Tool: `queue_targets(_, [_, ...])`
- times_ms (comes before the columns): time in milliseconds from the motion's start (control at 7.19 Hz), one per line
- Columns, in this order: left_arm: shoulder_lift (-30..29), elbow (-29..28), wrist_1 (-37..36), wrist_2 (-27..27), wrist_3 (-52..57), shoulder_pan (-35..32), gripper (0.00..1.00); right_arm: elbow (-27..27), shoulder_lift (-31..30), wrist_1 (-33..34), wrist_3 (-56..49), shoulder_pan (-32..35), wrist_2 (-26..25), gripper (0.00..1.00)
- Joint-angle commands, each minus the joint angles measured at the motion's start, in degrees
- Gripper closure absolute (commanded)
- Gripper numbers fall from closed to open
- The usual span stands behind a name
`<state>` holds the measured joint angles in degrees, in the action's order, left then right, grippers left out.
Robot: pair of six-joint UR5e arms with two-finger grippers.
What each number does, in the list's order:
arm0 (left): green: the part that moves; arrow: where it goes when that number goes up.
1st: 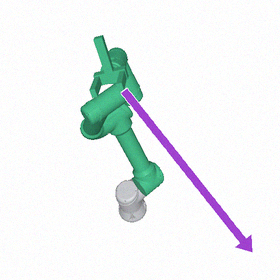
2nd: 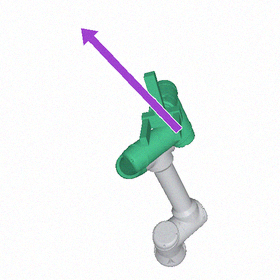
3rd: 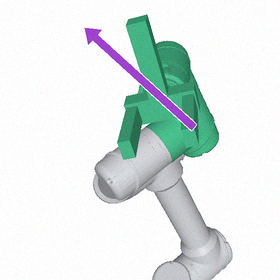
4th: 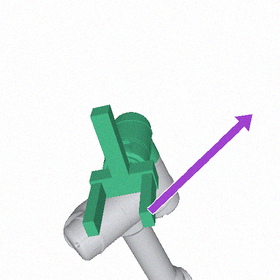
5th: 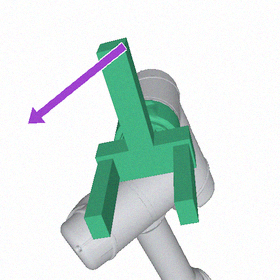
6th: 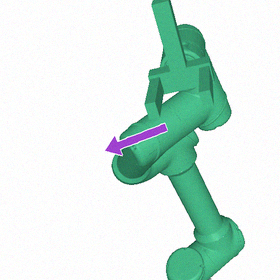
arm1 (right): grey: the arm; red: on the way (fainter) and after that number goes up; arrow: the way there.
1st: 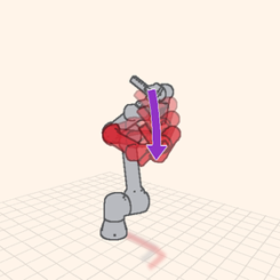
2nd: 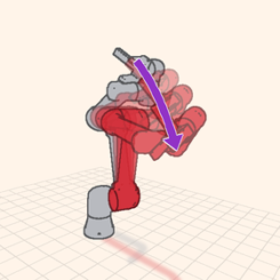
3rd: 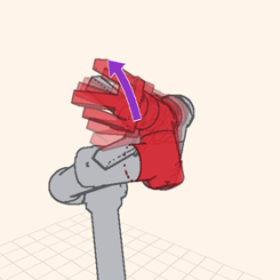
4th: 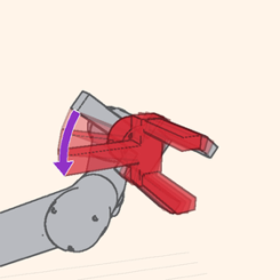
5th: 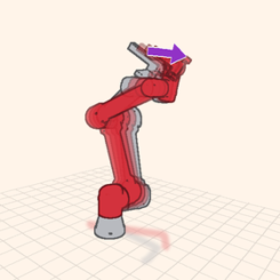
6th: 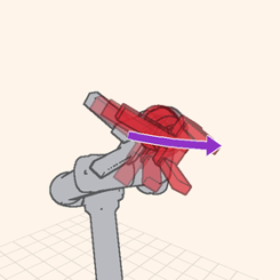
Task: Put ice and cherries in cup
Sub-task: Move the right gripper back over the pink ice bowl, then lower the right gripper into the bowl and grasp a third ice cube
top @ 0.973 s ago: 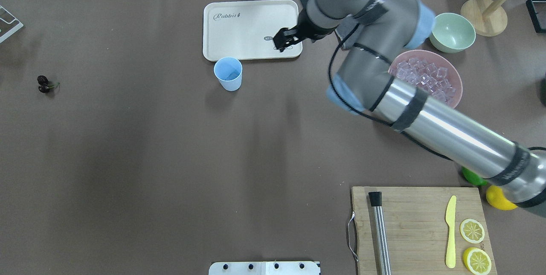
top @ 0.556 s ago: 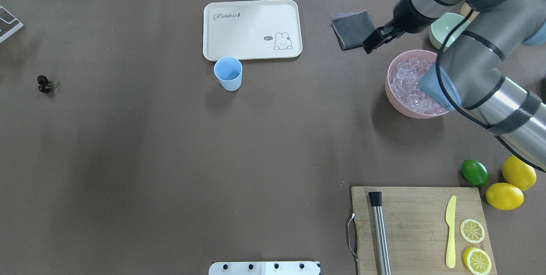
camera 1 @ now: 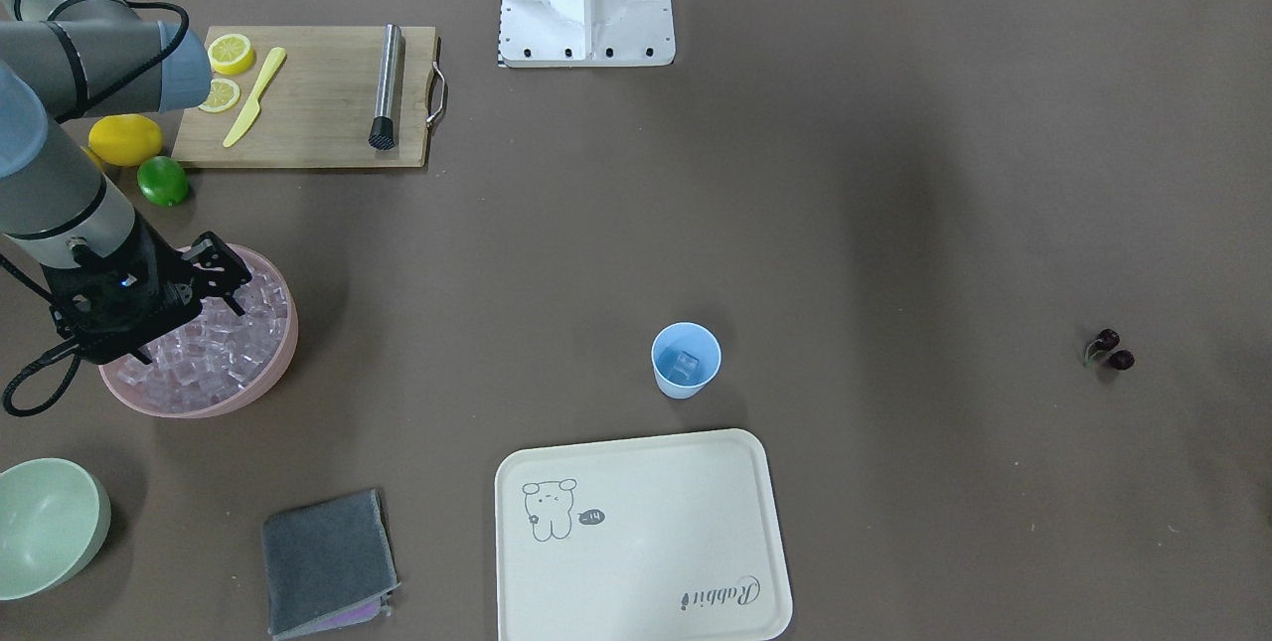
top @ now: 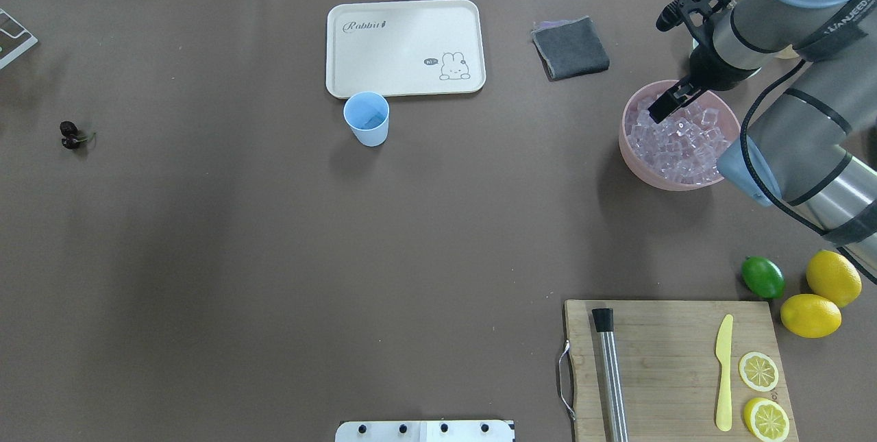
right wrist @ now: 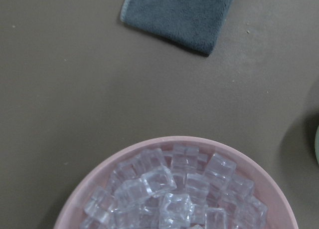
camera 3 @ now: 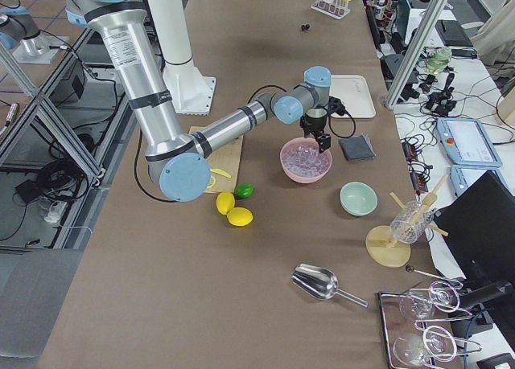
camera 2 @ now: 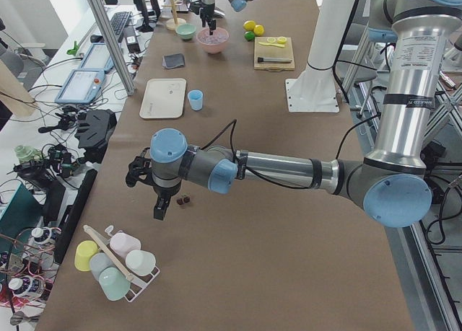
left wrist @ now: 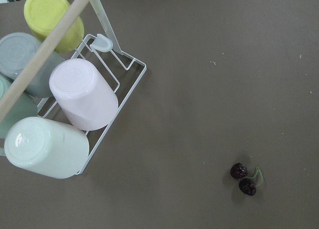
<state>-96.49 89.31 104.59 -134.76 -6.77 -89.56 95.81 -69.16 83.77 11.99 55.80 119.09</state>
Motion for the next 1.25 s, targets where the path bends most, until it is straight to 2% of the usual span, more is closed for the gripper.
queue_targets(0, [0.0, -0.1, 0.0, 0.0, 0.0, 0.0, 0.02, -4.1, -0.7, -4.3, 0.0, -0.9, -1.5, 0.02])
queue_targets(278, [-0.1, -0.2, 0.0, 0.0, 0.0, -0.1, 0.02, -8.2, -0.7, -10.8, 0.4, -1.9, -1.6, 0.02])
queue_targets(695, [-0.1, 0.3, 0.0, 0.0, 0.0, 0.0, 0.02, -7.6, -1.9, -11.1, 0.6, -2.6, -1.7, 0.02])
queue_targets(834, [-0.1, 0.2, 0.0, -0.1, 0.0, 0.0, 0.02, -7.5, -2.3, -11.3, 0.4, -2.6, -1.6, 0.08])
queue_targets(1112, [-0.1, 0.2, 0.0, 0.0, 0.1, 0.0, 0.02, -7.1, -2.3, -11.3, 0.5, -2.5, -1.5, 0.34])
